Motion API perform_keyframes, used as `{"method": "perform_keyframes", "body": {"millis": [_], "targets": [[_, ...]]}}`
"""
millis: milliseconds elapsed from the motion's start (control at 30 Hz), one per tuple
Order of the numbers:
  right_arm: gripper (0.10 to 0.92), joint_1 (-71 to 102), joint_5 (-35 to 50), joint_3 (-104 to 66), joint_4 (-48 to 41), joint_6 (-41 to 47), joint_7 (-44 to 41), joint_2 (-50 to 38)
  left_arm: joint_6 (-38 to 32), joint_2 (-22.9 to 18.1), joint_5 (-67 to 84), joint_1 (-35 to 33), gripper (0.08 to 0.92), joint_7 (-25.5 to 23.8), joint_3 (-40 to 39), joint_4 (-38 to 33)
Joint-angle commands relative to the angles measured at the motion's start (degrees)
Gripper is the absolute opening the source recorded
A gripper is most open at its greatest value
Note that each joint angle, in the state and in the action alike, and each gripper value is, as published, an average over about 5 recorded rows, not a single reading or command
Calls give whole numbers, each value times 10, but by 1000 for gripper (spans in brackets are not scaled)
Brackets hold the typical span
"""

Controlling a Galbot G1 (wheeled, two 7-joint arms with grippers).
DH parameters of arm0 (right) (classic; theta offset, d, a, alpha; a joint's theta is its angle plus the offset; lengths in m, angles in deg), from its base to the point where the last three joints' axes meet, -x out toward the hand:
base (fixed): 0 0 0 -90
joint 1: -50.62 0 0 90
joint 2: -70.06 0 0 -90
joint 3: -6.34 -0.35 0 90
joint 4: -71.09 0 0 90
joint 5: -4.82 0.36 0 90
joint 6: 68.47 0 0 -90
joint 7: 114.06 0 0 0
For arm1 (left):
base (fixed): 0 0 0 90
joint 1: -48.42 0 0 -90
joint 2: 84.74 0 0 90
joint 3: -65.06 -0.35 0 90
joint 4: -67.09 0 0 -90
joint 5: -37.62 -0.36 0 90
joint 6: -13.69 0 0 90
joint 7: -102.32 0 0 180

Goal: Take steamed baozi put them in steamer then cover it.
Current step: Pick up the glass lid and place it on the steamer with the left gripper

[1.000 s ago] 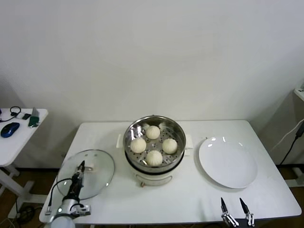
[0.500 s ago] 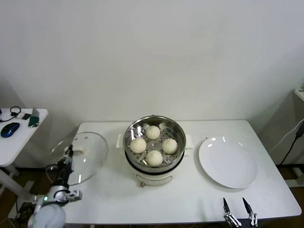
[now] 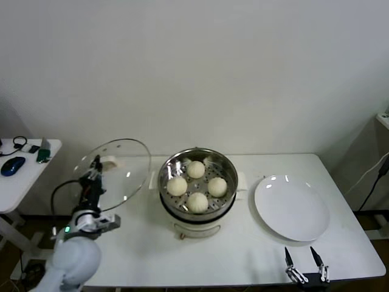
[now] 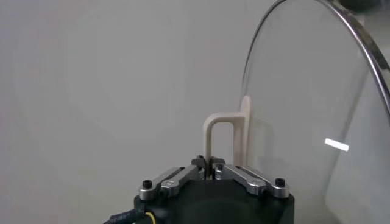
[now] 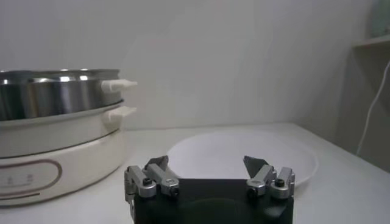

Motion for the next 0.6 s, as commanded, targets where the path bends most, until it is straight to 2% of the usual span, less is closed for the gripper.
{"method": "perform_keyframes", "body": {"millis": [33,167,300,600], "targets": [[823,-15,-9,0,14,14,6,1,123,-76,-129,112,141,-67,-249,-45],[823,-24,-7,5,4,4,4,5,138,-117,-172,153,141,-90,-307,-10],[823,-32,-9,9,-4,0,4,11,145,-137,-189,195,141,-100,-343,32],[823,-34,-9,7,-14,-9,6,10,151,-176,-206,226,141,-106,-379,93]]}}
